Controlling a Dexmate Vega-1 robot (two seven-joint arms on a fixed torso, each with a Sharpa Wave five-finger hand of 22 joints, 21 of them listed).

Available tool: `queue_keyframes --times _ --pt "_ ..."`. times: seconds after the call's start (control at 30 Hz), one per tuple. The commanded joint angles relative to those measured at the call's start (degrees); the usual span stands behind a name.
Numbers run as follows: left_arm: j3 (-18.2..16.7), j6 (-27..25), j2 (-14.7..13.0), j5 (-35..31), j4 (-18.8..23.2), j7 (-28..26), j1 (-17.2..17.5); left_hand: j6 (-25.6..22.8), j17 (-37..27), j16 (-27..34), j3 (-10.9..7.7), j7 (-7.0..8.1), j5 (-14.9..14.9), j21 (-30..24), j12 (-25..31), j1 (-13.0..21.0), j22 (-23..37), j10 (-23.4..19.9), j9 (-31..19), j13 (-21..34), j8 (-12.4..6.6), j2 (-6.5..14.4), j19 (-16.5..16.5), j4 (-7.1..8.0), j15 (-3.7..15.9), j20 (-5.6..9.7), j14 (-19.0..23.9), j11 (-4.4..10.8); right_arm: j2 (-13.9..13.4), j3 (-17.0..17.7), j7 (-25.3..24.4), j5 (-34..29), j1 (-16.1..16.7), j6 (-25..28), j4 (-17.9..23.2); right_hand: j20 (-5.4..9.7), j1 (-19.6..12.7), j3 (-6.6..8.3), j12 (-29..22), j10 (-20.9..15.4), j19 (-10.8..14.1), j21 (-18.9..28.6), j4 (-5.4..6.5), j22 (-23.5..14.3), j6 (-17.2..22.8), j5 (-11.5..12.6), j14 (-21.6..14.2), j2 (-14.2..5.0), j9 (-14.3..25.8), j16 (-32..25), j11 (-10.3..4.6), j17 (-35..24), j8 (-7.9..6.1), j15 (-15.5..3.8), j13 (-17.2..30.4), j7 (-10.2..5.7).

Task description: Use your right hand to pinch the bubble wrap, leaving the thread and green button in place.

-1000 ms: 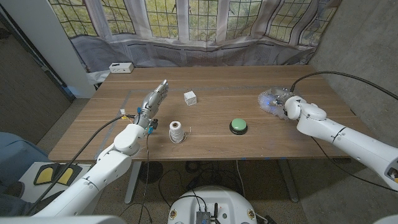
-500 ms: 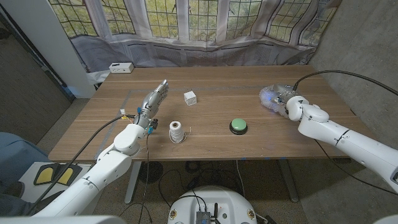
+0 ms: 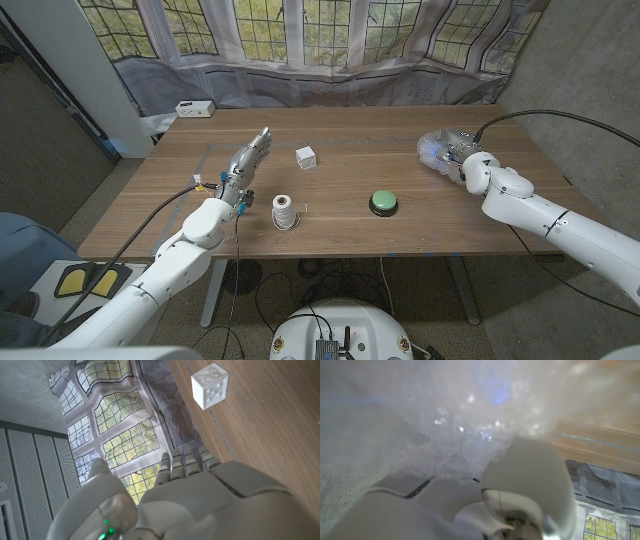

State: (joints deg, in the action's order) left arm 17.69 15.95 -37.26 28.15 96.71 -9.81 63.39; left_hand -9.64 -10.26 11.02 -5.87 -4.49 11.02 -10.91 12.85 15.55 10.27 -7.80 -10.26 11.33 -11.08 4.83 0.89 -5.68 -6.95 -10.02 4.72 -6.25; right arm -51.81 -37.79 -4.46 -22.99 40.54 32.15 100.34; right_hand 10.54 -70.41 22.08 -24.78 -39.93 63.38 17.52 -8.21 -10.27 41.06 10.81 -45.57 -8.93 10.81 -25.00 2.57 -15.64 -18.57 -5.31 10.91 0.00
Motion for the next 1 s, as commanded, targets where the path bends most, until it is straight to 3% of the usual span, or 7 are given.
queue_keyframes --times 0.03,0.57,0.87,1.0 --pt "0.26 -0.24 0.05 0.12 -0.36 0.69 -0.66 -0.37 -0.24 0.06 -0.19 -0.14 -0.09 -0.39 -0.05 -0.07 0.1 -0.53 -0.15 0.16 -0.08 0.37 0.12 -0.07 -0.28 -0.44 0.32 0.09 -1.42 2.84 -2.89 0.64 2.56 -0.59 4.93 -0.4 0.22 0.32 0.39 -0.25 0.09 0.29 0.21 -0.21 0.58 0.24 -0.1 -0.16 0.26 0.24 0.17 -0.07 0.45 -1.51 0.2 0.21" --pt "0.93 0.11 0.73 0.06 -1.5 1.27 -1.98 -0.44 -0.24 0.02 -0.23 -0.06 -0.09 -0.4 -0.09 -0.05 0.1 -0.52 -0.16 0.18 -0.04 0.42 0.17 -0.09 -0.23 -0.49 0.31 0.23 -1.54 6.19 -9.08 -1.08 6.09 -2.61 9.6 -0.22 -0.34 0.44 1.97 0.58 -1.44 -0.01 -0.54 -0.3 0.01 0.4 0.57 0.23 0.3 0.84 -0.18 -0.58 1.68 -2.11 0.3 -0.37" --pt "1.0 0.59 0.96 -0.03 -1.74 1.15 -1.94 -0.49 -0.25 0.05 -0.25 0.16 -0.1 -0.43 -0.07 -0.06 0.11 -0.63 -0.17 0.2 -0.02 0.44 0.12 -0.1 -0.24 -1.02 0.42 0.34 -1.89 7.34 -10.32 -1.72 7.45 -4.64 10.6 0.62 -1.96 0.94 2.42 -0.61 -1.06 0.47 -1.18 -0.41 1.64 0.59 -0.94 -0.27 0.36 0.01 -0.46 -1.49 1.74 -3.53 0.42 -0.87" --pt "0.95 0.58 0.97 0.05 -1.67 1.01 -1.74 -0.6 -0.25 0.06 -0.26 0.22 -0.1 -0.44 -0.09 -0.05 0.11 -0.61 -0.17 0.2 -0.06 0.44 0.11 -0.1 -0.07 -1.01 0.48 0.24 -1.73 8.03 -11.45 -1.81 8.38 -5.57 11.03 1.32 -3.45 0.46 2.98 -1.36 -0.27 1.4 -1.49 -0.77 2.43 0.51 -3.28 -0.12 0.5 -1.89 -0.78 -3.04 2.1 -5.16 0.62 -1.12"
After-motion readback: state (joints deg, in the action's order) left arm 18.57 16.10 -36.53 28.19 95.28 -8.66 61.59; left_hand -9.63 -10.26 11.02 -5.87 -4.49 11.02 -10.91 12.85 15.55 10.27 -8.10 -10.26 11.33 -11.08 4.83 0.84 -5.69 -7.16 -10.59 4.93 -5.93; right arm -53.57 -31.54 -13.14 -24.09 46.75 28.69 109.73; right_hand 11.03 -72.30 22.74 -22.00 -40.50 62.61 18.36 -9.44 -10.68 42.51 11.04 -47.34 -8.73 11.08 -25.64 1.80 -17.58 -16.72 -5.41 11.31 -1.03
